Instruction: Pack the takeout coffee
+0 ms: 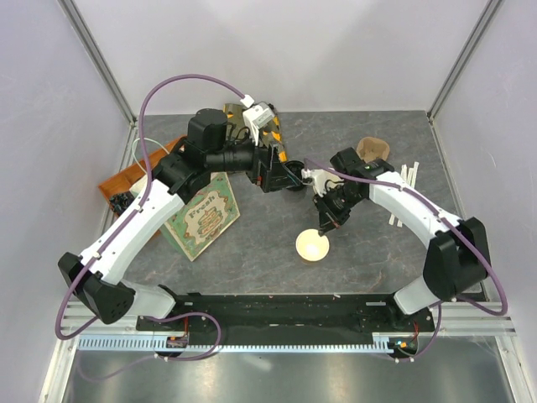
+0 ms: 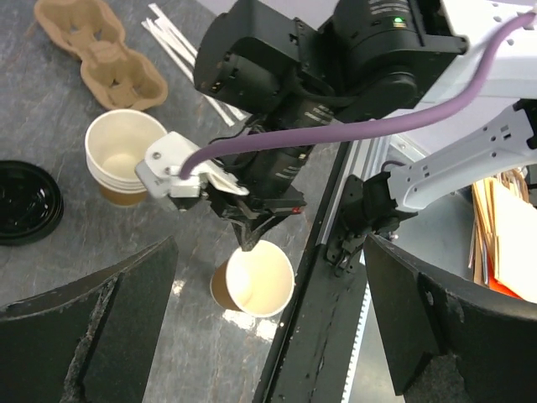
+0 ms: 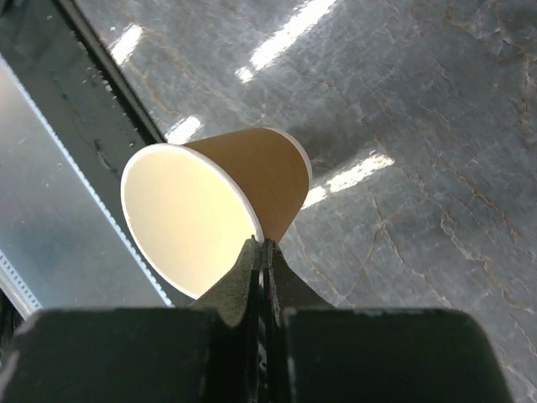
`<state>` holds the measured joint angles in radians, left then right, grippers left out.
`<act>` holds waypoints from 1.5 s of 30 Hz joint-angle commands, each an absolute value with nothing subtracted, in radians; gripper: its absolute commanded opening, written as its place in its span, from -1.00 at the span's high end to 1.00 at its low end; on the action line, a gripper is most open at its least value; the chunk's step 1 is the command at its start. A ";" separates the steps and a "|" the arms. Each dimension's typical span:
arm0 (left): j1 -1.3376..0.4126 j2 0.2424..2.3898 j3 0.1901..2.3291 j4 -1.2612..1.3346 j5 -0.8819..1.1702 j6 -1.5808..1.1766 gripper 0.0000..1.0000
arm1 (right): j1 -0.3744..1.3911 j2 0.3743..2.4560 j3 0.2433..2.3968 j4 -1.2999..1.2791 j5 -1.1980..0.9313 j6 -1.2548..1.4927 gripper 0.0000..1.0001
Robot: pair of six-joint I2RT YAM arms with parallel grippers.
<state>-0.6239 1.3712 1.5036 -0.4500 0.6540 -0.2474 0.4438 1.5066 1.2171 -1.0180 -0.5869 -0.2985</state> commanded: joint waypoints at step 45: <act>-0.624 1.339 1.488 -0.417 0.558 -0.238 -1.00 | 0.429 1.110 0.749 -0.290 0.081 0.528 -0.38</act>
<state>-0.6239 1.3586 1.4906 -0.4656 0.5846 -0.2379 0.4118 1.1015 0.8036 -0.4889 0.0162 0.3843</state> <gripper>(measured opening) 0.995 0.685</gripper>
